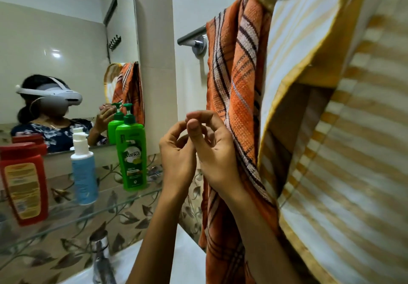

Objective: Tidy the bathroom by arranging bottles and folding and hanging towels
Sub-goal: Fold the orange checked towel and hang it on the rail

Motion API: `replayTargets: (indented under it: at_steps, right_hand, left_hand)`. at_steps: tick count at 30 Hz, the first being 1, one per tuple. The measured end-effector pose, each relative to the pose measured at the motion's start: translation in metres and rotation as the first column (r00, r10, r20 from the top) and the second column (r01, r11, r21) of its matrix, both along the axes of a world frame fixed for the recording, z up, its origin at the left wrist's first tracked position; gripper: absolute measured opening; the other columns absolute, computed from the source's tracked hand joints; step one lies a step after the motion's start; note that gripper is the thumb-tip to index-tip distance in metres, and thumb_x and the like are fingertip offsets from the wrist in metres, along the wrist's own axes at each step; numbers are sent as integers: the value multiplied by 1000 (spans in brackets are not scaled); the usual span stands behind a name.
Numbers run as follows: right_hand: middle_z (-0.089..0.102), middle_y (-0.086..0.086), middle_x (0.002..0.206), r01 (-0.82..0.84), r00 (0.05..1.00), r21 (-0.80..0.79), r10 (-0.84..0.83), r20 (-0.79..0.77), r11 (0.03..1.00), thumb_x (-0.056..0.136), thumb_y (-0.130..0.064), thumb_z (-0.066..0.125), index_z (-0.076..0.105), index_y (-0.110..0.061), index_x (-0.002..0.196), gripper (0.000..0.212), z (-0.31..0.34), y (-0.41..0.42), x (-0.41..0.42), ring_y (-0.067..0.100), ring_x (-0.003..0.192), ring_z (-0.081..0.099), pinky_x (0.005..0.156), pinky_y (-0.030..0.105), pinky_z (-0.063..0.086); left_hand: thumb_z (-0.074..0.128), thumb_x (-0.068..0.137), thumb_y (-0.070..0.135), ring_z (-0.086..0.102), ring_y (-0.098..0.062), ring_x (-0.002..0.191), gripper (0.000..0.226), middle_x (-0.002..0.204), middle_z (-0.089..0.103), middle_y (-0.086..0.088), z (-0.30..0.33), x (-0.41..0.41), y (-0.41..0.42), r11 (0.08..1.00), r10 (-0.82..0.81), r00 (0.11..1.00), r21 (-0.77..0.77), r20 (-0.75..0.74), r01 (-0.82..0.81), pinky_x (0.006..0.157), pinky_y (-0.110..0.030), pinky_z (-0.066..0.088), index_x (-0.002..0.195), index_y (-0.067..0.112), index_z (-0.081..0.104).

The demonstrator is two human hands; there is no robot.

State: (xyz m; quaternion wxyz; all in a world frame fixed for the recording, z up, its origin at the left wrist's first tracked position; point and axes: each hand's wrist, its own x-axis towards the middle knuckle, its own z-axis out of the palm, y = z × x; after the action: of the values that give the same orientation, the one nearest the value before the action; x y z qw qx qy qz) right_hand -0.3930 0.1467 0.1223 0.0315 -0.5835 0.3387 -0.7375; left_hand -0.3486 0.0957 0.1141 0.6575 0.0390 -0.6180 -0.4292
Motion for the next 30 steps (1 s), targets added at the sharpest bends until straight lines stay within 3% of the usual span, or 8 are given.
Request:
replayTargets:
  at_steps: [4,9,12,14,16,19,23,30]
  right_hand:
    - [66,1,100,65,998,29,-65,-7,997,76,-55,58,56,-34,100,32,3,5,4,23,99,65,89,48,53]
    - [61,-11,102,288,957,92,-289,-1,953,81,-46,60,54,-27,107,33,-2,10,3,1,99,61,86,20,53]
    - [61,-8,107,320,943,168,-330,35,932,88,-33,62,54,-27,108,23,-8,16,-2,3,101,60,80,13,51]
    - [62,-8,107,330,937,220,-348,45,918,89,-33,61,53,-29,106,19,-12,22,-4,6,102,60,81,18,52]
    - [62,-8,105,337,931,254,-360,51,907,89,-32,61,53,-31,103,16,-14,30,-2,6,100,61,78,17,52]
    - [61,-12,103,367,920,284,-390,26,886,90,-31,61,52,-35,100,14,-16,42,3,4,98,60,70,8,49]
    - [61,-15,101,402,906,328,-423,-8,855,89,-32,62,52,-39,96,14,-19,53,13,5,98,60,74,13,51]
    - [62,-12,96,496,868,236,-472,-156,835,90,-2,54,58,-29,102,29,-17,63,35,-1,90,60,79,10,48]
  left_hand:
    - [57,91,14,65,-3,66,11,72,69,7,2,-3,-2,999,-15,999,-40,48,17,56,-17,52,97,6,62]
    - [51,84,49,60,-20,80,58,96,58,-13,-7,-27,-10,950,-197,962,280,192,138,69,-31,49,114,0,49]
    - [45,93,35,56,-34,100,50,120,50,-27,-12,-39,-17,898,-276,919,415,280,144,86,-42,45,125,-3,41]
    - [33,99,27,56,-20,98,45,131,48,-20,-16,-43,-19,916,-239,890,394,389,74,85,-30,45,136,1,36]
    - [29,101,22,51,-10,83,38,113,53,-10,-16,-44,-18,904,-278,868,418,411,92,72,-20,42,131,2,43]
    - [42,97,11,52,-23,81,16,77,54,-8,-10,-44,-16,892,-319,856,435,407,126,71,-31,42,92,7,57]
    - [55,90,15,56,-22,65,24,65,59,-5,-10,-32,-6,941,-83,916,333,393,-57,67,-35,47,67,15,59]
    - [58,88,4,54,-13,66,12,74,61,-3,-23,42,38,948,318,896,-119,310,-295,58,-14,39,85,6,69]
